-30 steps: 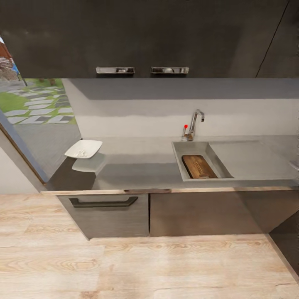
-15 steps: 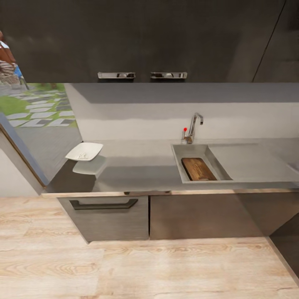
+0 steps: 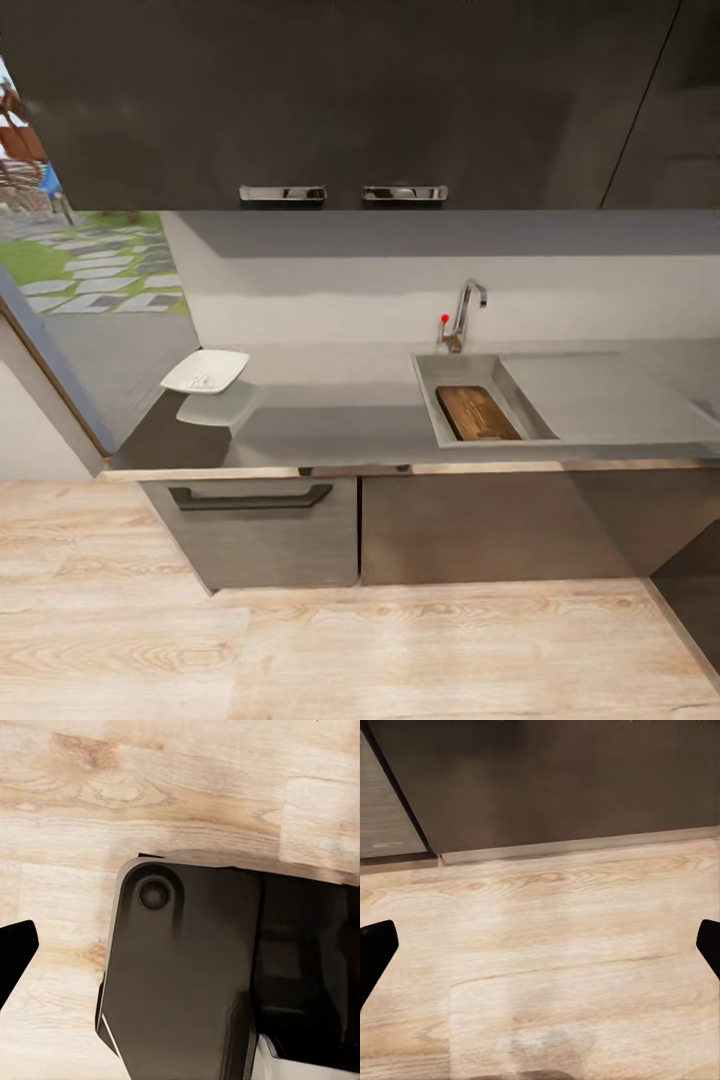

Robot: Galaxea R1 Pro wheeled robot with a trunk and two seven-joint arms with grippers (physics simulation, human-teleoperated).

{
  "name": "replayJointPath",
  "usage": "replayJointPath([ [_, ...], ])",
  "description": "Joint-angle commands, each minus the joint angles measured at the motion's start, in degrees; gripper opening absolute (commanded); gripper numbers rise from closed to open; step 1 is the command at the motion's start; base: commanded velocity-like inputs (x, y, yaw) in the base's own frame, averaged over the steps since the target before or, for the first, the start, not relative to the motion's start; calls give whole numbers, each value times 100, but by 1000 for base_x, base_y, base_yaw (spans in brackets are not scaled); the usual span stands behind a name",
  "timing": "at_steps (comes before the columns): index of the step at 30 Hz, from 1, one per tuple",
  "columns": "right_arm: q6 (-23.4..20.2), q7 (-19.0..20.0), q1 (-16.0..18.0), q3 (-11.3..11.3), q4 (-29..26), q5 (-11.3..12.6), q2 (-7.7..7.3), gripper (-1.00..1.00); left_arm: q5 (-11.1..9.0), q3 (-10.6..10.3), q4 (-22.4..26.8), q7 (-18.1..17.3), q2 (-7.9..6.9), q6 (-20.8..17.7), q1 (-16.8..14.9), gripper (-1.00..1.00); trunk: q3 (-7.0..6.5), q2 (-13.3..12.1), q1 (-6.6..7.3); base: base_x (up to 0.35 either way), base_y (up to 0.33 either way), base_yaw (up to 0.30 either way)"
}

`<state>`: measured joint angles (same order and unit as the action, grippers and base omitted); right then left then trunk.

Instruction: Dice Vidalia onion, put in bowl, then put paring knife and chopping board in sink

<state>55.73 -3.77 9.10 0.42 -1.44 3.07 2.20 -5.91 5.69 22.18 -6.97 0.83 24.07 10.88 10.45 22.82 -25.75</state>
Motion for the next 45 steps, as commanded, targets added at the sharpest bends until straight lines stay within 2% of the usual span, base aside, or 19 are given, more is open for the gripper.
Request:
replayJointPath([
  [1, 17, 0, 4, 10, 3, 28, 1, 100, -60, 29, 8, -60, 4, -7, 2, 100, 0, 10, -4, 0, 0, 0],
  [45, 25, 3, 4, 10, 4, 27, 9, 100, -60, 29, 5, -59, 4, -7, 3, 100, -397, 10, -4, 0, 0, 0],
])
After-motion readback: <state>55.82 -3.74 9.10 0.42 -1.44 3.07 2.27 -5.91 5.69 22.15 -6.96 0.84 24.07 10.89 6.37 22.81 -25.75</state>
